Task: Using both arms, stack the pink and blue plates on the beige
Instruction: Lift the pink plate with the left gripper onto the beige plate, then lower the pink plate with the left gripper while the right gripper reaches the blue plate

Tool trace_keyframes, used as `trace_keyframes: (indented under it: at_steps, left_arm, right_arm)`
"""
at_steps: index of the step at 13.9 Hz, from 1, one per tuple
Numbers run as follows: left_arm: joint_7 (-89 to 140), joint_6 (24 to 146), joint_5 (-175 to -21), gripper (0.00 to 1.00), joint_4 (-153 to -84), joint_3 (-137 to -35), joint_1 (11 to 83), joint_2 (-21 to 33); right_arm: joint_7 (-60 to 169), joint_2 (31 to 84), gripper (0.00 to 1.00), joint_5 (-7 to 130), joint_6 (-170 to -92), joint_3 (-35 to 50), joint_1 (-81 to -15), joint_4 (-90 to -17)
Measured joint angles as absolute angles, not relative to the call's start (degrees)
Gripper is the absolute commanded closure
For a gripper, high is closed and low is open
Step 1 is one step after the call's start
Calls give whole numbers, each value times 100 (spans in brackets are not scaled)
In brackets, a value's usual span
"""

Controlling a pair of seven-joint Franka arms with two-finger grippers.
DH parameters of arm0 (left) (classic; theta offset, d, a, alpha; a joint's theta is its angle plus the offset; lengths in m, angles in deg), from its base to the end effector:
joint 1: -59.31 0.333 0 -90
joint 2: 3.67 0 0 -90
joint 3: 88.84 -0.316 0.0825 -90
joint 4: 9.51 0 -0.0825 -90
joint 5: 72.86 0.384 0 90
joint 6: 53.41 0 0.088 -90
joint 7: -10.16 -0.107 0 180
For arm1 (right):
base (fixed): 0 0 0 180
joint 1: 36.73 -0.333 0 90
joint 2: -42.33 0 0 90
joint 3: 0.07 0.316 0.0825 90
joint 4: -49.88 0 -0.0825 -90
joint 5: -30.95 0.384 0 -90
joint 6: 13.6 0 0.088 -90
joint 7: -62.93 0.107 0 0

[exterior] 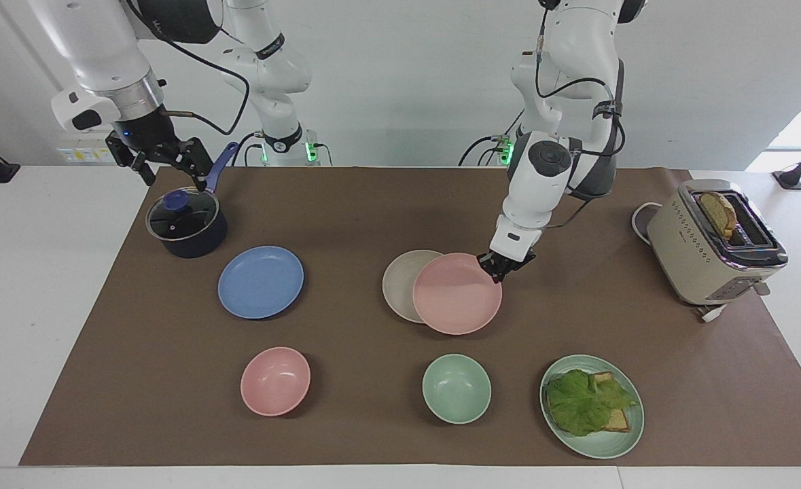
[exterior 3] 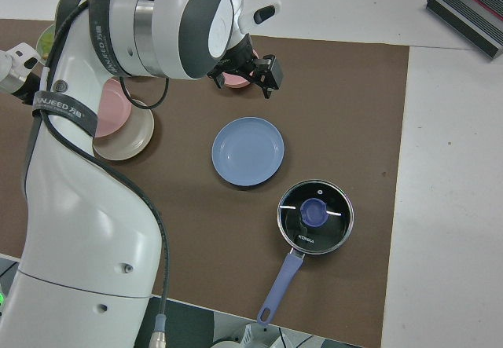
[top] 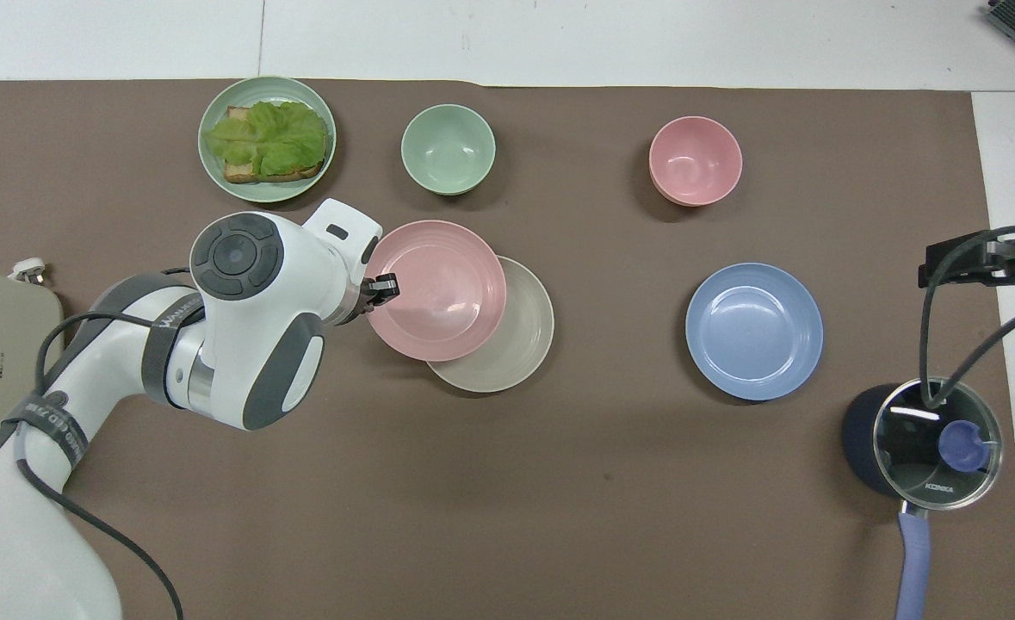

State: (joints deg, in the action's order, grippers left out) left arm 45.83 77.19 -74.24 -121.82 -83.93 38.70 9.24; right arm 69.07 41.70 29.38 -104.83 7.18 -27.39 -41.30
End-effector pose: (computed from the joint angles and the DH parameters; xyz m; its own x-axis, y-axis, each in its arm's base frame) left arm 0.5510 -0.2615 0.3707 0.9792 0.1958 0.0538 0.1908 -0.9778 0.0864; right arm 0.5526 -0.0227 0.6227 0.9897 -0.1425 0.0148 -0.1429 -0.9894 0.0274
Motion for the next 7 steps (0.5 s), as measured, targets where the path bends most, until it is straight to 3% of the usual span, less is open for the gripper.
trace_keyframes:
  at_steps: [7]
  left_arm:
    - [4886,8025,-7428,100,-12251,-8397,3580,1057]
  right_arm:
    - [6887,4162,0,2939,-11459,721,-2740,-5137]
